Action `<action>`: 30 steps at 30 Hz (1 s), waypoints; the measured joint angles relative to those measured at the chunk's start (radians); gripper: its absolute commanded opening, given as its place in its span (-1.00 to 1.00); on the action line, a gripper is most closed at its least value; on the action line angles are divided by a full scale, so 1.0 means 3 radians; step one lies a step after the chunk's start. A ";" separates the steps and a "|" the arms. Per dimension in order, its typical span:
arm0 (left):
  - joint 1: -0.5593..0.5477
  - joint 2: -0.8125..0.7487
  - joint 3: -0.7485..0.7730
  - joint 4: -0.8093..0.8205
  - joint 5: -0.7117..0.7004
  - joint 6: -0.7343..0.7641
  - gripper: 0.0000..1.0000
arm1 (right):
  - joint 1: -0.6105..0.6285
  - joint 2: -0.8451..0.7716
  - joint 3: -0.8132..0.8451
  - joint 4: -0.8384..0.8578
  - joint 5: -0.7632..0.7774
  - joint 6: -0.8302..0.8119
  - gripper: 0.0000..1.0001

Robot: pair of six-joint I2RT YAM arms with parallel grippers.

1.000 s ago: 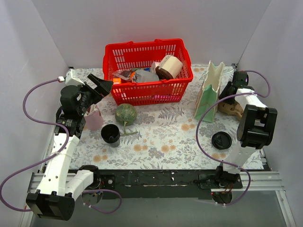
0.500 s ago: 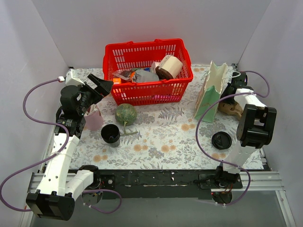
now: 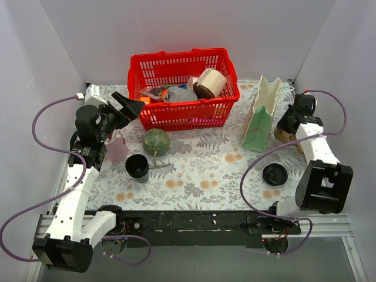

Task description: Pack the takeout coffee

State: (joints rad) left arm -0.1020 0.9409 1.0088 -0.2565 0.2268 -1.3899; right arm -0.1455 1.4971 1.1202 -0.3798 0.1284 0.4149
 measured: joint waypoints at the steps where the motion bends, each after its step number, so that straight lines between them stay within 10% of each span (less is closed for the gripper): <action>1: 0.0000 0.0003 -0.0001 0.0005 0.0036 -0.0005 0.96 | 0.0000 -0.0092 -0.0038 -0.0023 0.0006 0.0001 -0.97; 10: -0.0069 0.0037 -0.0005 0.0098 0.0322 -0.0076 0.96 | 0.0006 -0.0855 -0.0195 -0.0361 0.0163 -0.0088 -0.97; 18: -0.0216 0.0134 -0.0015 0.0188 0.0506 -0.0141 0.96 | 0.0137 -0.1061 0.1002 -0.0514 0.0075 -0.0534 -0.97; 25: -0.0333 0.0229 -0.0025 0.0200 0.0576 -0.0170 0.96 | 0.1555 -0.0720 0.2285 -0.0443 0.0145 -0.1434 -0.97; 30: -0.0360 0.0207 -0.0052 0.0203 0.0590 -0.0182 0.96 | 0.2603 -0.0549 0.2112 -0.0417 0.0253 -0.1919 -0.97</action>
State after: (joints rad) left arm -0.2100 1.0031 0.9932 -0.1955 0.4038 -1.4445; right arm 0.6353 1.3323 1.7538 -0.5049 0.2043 -0.1608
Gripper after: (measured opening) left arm 0.982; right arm 0.114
